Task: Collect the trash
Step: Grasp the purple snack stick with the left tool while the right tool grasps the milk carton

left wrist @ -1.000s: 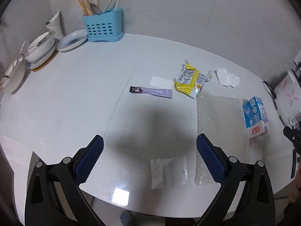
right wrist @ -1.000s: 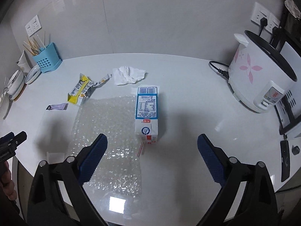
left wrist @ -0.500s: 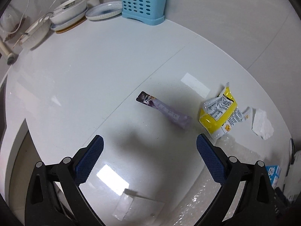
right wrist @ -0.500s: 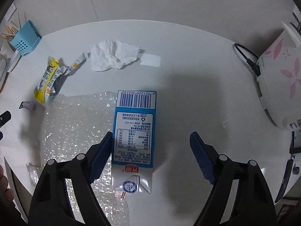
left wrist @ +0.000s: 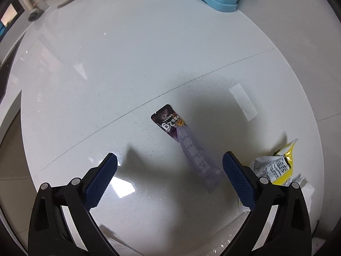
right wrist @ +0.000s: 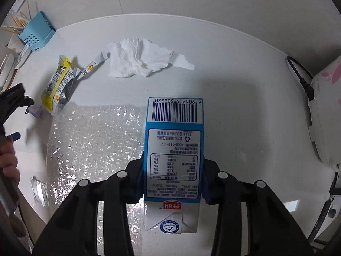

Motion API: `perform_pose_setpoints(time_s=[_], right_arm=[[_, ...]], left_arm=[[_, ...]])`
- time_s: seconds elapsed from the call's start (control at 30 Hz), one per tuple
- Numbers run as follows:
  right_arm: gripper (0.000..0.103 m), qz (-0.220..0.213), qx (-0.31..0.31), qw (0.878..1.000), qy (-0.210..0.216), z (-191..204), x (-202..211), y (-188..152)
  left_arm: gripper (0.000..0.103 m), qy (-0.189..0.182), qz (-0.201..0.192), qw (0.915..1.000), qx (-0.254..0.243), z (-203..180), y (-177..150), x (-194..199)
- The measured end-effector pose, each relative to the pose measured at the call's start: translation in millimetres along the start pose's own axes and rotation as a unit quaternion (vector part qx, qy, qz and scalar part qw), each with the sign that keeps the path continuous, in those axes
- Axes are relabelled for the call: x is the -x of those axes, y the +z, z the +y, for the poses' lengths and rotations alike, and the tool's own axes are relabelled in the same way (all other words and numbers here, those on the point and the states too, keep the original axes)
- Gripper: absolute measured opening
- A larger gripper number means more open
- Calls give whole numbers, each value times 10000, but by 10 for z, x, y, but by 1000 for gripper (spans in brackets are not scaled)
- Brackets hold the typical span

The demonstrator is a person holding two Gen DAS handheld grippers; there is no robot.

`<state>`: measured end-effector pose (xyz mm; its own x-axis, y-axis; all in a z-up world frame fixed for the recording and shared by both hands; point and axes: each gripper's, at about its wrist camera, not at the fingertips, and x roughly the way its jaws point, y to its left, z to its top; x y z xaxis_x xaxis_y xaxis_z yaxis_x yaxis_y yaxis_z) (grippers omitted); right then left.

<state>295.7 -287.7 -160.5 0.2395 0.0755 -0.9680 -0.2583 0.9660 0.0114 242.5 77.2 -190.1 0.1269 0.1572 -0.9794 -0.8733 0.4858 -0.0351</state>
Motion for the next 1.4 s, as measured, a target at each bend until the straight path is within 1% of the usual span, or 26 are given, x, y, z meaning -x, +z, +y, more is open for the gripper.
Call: perform_pose_setpoints(time_s=[0.07, 0.17, 0.27, 0.3, 0.33, 0.37, 0.43, 0.47, 0.53, 0.57, 0.63, 0.67, 0.77, 0.93, 1.03, 1.07, 1.23, 1.4], right_arm=[[39, -68, 76, 9999, 3, -30, 52, 0], [39, -130, 126, 9998, 59, -29, 102, 108], [39, -166, 174, 9996, 112, -35, 116, 191], [39, -174, 177, 9996, 118, -29, 114, 223], [39, -182, 181, 9996, 131, -31, 115, 245], [39, -188, 189, 9995, 139, -22, 109, 269], [39, -212, 200, 9995, 145, -17, 107, 306], [39, -223, 204, 9994, 145, -18, 104, 320], [39, -227, 200, 9994, 160, -16, 91, 347], [39, -225, 193, 9994, 167, -18, 83, 363], [39, -227, 188, 9994, 167, -16, 70, 381], [39, -233, 192, 9994, 168, -21, 64, 390], [39, -232, 171, 9994, 185, -27, 56, 397], [39, -251, 147, 9995, 160, -26, 59, 367], [39, -293, 110, 9994, 145, -38, 80, 337], [39, -311, 92, 9994, 138, -43, 89, 329], [39, -405, -8, 9991, 105, -66, 157, 283], [39, -549, -124, 9984, 97, -67, 263, 220]], left_arm=[[97, 65, 96, 9999, 119, -27, 14, -83], [96, 196, 169, 9993, 281, -51, 20, -171], [95, 294, 125, 9989, 335, -101, 30, -174], [92, 310, 109, 9988, 359, -119, 38, -165], [86, 293, 101, 9988, 371, -133, 33, -151], [83, 292, 93, 9989, 357, -154, 34, -134], [65, 280, 66, 9991, 320, -186, 42, -97], [62, 271, 78, 9990, 349, -198, 49, -84], [47, 238, 87, 9989, 403, -185, 45, -59], [42, 207, 77, 9990, 385, -189, 43, -47], [19, 89, 88, 9995, 291, -189, 49, -31], [15, 36, 109, 9996, 243, -191, 49, -27], [12, -132, 96, 9998, 132, -204, 51, -16], [7, -267, -5, 9994, -205, -213, 61, 21], [6, -328, -104, 9985, -418, -228, 46, 64], [6, -366, -151, 9981, -472, -340, 86, 119], [6, -416, -439, 9948, -820, -287, 9, 310], [6, -523, -578, 9911, -1075, -251, -57, 434]])
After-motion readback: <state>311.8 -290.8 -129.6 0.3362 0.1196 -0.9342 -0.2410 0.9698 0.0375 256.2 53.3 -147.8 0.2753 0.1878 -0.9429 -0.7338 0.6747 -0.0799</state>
